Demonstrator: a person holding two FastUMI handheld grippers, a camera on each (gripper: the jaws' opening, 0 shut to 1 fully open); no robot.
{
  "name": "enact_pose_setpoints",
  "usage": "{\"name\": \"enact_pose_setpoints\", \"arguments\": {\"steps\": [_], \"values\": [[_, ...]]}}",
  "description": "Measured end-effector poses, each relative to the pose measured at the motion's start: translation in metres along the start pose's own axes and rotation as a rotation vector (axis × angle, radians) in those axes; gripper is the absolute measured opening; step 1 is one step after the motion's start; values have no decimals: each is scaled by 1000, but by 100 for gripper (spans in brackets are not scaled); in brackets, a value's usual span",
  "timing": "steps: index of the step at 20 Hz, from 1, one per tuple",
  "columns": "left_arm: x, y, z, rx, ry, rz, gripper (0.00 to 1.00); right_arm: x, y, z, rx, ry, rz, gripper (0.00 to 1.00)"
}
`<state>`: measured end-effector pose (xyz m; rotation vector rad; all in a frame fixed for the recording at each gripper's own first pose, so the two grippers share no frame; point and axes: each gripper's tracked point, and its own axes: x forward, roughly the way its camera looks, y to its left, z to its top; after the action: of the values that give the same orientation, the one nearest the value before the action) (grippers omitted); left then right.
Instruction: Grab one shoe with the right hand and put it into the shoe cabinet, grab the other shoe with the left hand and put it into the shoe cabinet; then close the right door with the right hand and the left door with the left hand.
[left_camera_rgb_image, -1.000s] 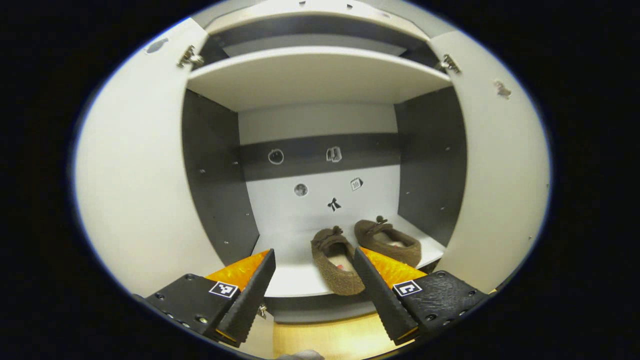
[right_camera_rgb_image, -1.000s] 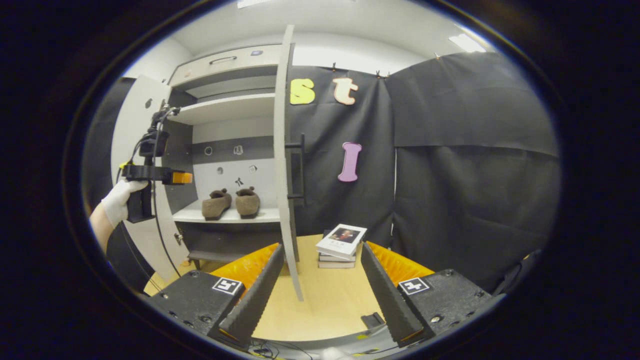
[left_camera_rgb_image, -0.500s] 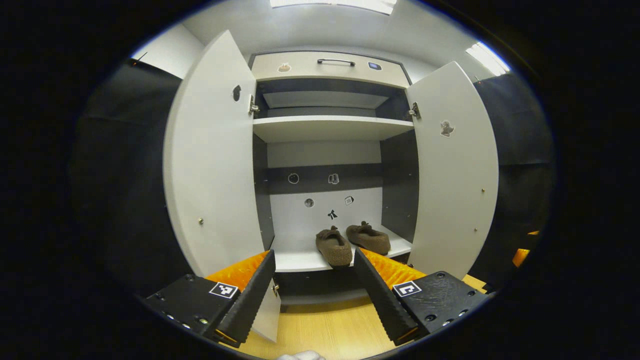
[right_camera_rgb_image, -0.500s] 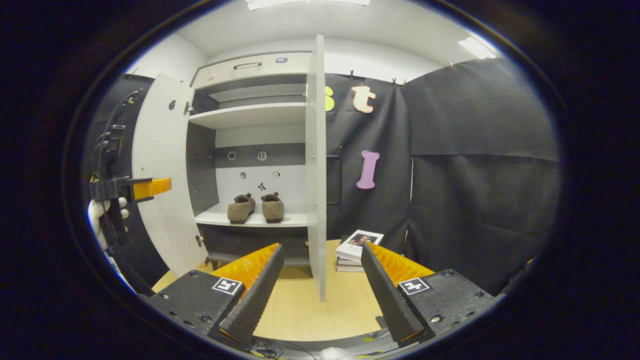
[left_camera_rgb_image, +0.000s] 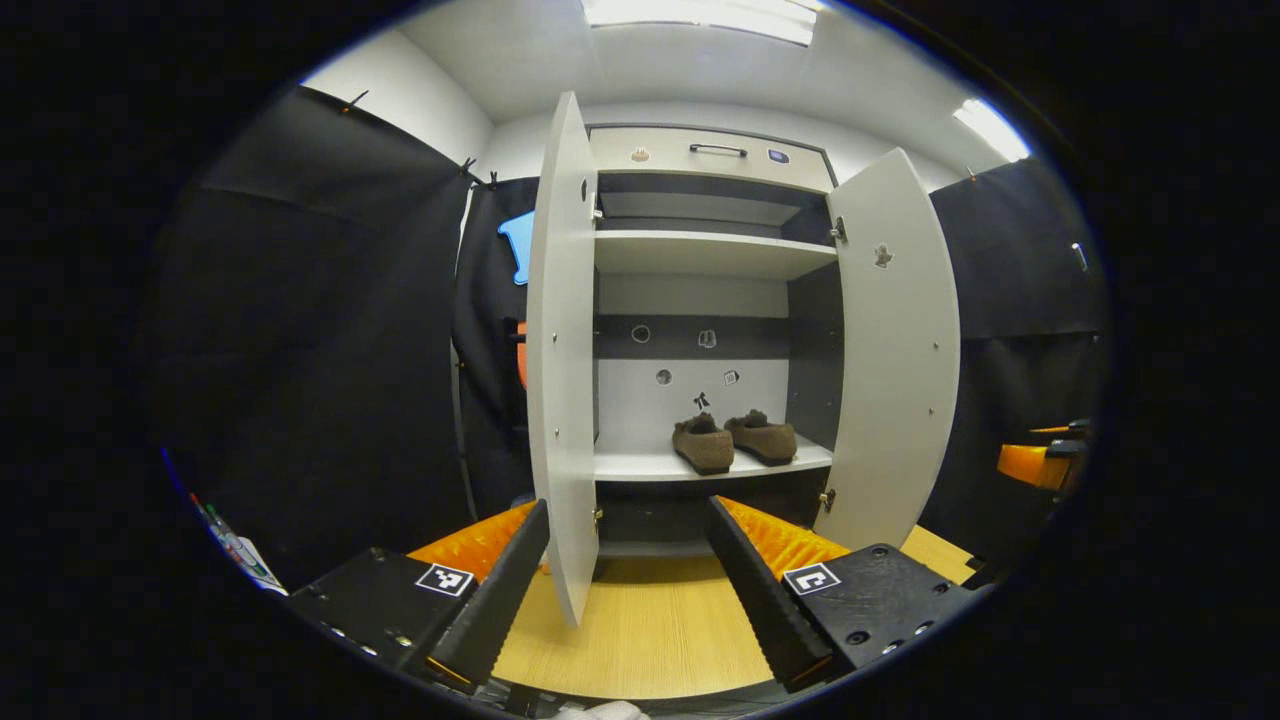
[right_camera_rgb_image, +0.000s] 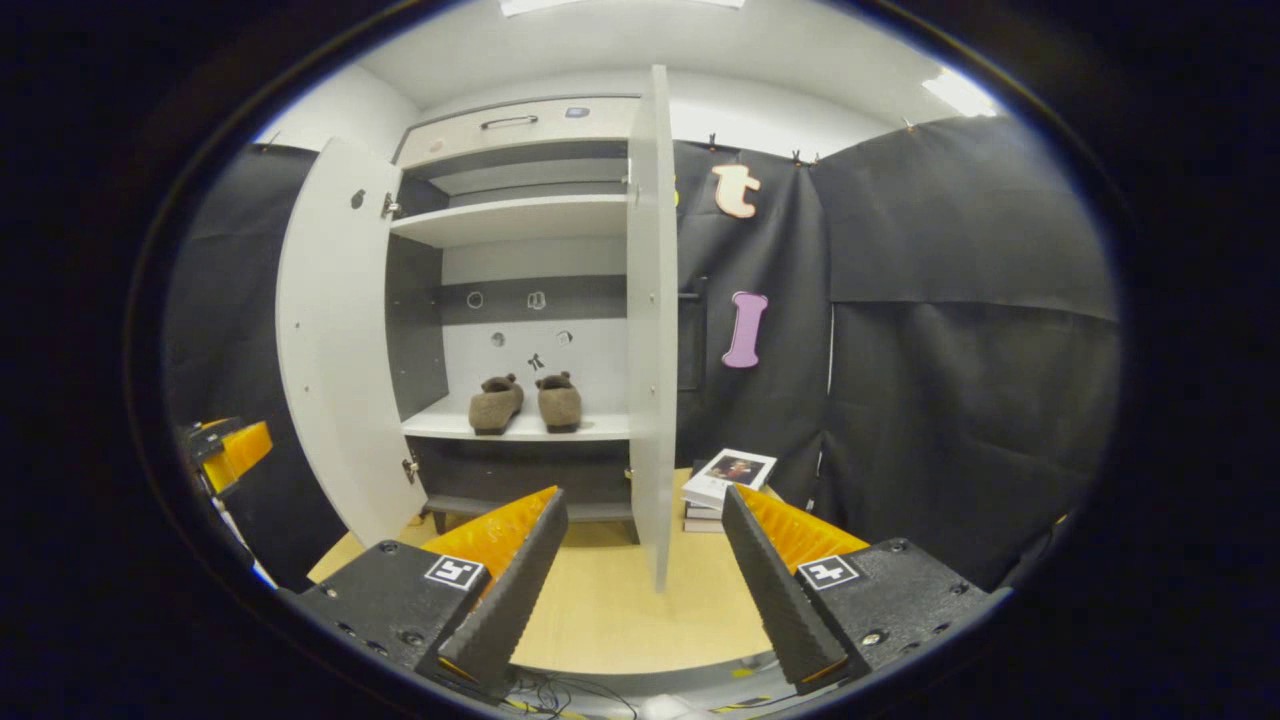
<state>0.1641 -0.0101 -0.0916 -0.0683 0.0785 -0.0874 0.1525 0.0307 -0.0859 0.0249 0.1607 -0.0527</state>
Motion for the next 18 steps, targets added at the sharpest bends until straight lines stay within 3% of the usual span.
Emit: {"name": "enact_pose_setpoints", "arguments": {"steps": [4, 11, 18], "values": [[-3, -6, -15, -33, 49, -7, 95, 16, -18, 16, -11, -20, -33, 99], [2, -15, -20, -39, 46, 15, 95, 84, -93, 79, -27, -99, -152, 99], [-1, -20, -20, -40, 50, 44, 95, 152, -110, 116, 18, -102, -130, 99]]}}
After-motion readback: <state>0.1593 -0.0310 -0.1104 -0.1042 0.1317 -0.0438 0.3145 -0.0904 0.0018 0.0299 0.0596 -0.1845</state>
